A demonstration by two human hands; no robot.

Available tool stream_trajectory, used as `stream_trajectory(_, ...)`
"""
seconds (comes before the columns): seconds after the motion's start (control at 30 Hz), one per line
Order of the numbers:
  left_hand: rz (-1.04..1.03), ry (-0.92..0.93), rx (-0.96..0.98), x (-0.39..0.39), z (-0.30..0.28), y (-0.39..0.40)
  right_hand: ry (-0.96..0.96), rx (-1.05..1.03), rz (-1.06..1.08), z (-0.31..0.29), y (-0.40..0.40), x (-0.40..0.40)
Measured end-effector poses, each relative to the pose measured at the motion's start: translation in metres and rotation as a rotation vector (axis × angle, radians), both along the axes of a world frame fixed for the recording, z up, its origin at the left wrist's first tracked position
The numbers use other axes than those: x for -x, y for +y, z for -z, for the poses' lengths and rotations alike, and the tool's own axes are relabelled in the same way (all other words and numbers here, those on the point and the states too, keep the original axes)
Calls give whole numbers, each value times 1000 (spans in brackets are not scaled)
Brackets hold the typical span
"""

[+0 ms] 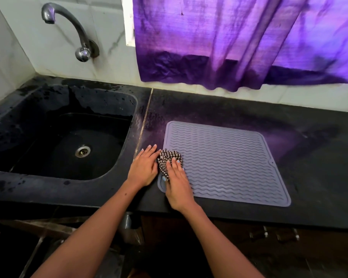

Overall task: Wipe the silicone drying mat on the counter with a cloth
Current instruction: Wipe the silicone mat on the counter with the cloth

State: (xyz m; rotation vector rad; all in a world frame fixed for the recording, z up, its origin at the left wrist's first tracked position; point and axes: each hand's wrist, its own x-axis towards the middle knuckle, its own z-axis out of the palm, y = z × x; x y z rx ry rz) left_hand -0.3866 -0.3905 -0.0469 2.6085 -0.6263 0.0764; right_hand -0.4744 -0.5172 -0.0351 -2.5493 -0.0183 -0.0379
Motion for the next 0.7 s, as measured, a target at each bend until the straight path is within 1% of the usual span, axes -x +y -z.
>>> stream_trajectory(0.03, -11, 2, 17, 0, 1, 0, 5, -219, 68, -4, -3, -2)
stream_trajectory(0.1, -38, 5, 49, -2, 3, -1, 11, -792, 356, -23, -13, -7)
stream_trajectory(0.13, -52, 14, 59, -2, 3, -2, 7, -1029, 502, -30, -20, -11)
stream_trajectory(0.17, -66, 20, 64, -2, 4, -4, -6, -1115, 589, -35, -29, -13)
stream_trajectory(0.2, -83, 24, 63, 0, 4, -6, -21, -1038, 589, -38, -39, -12)
stream_trajectory(0.23, -104, 27, 50, 1, 4, -9, -40, -874, 524, -40, -48, -9)
stream_trajectory(0.3, -141, 20, 4, 5, 6, -13, -107, -463, 340, -37, -62, 0)
stream_trajectory(0.33, -152, 15, -17, 6, 7, -14, -110, -287, 250, -31, -66, 4)
stream_trajectory(0.43, -166, 18, -62, 7, 9, -16, 30, 161, 73, -7, -63, 19)
stream_trajectory(0.47, -167, 18, -85, 7, 9, -16, 28, 233, 59, -2, -60, 23)
stream_trajectory(0.5, -171, 21, -104, 8, 10, -17, 14, 261, 64, 1, -59, 25)
stream_trajectory(0.6, -206, 57, -130, 8, 11, -23, 17, 279, 58, 6, -62, 20)
stream_trajectory(0.7, -262, 112, -109, 8, 8, -31, 57, 276, 44, 2, -66, 18)
